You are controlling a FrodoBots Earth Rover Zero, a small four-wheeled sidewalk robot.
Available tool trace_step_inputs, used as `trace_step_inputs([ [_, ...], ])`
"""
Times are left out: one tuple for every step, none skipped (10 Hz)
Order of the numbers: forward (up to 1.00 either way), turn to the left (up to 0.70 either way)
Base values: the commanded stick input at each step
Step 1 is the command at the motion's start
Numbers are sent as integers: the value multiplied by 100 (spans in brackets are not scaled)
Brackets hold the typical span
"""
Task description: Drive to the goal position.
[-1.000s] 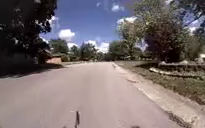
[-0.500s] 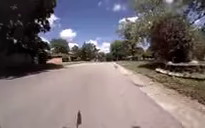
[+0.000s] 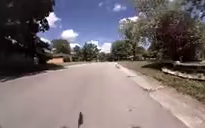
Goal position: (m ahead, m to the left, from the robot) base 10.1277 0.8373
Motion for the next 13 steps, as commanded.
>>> trace_step_inputs([
  [85, -34],
  [85, 0],
  [85, 0],
  [85, 0],
  [85, 0],
  [85, 0],
  [85, 0],
  [85, 0],
  [85, 0],
  [85, 0],
  [85, 0],
  [85, 0],
  [85, 0],
])
